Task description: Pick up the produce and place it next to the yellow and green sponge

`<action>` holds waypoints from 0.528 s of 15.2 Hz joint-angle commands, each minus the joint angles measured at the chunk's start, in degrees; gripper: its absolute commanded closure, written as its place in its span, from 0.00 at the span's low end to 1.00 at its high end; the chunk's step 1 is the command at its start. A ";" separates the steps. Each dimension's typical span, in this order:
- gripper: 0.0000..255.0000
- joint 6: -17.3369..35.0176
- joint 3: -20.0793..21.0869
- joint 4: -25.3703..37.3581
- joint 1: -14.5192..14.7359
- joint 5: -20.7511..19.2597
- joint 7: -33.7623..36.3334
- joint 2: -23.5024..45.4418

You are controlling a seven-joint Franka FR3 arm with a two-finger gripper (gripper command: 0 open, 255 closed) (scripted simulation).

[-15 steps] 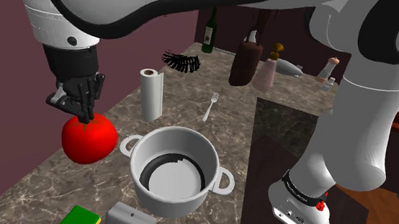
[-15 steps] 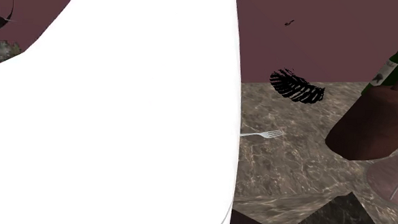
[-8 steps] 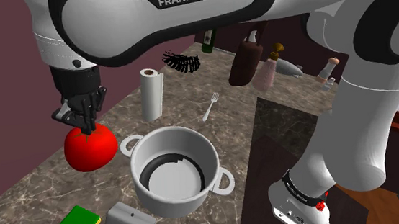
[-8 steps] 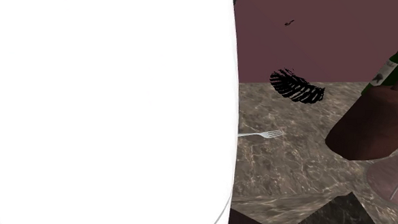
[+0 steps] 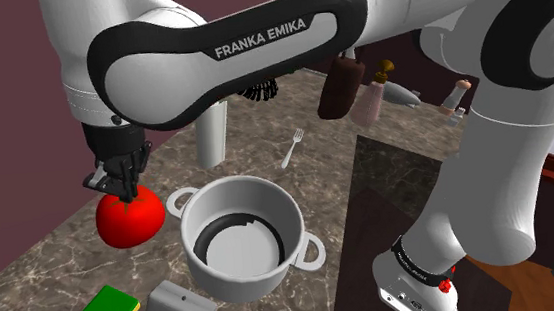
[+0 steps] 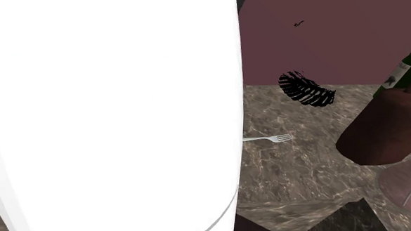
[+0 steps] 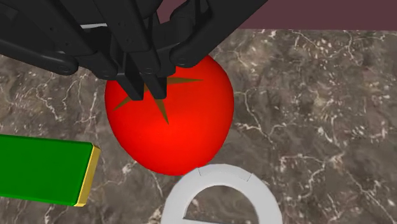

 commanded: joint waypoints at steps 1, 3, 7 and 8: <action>1.00 0.68 -0.05 -0.54 0.04 -0.14 0.09 0.29; 1.00 0.68 -0.05 -0.53 0.04 -0.14 0.09 0.30; 1.00 0.68 -0.05 -0.53 0.04 -0.14 0.09 0.30; 0.00 0.68 -0.05 -0.54 0.04 -0.14 0.09 0.29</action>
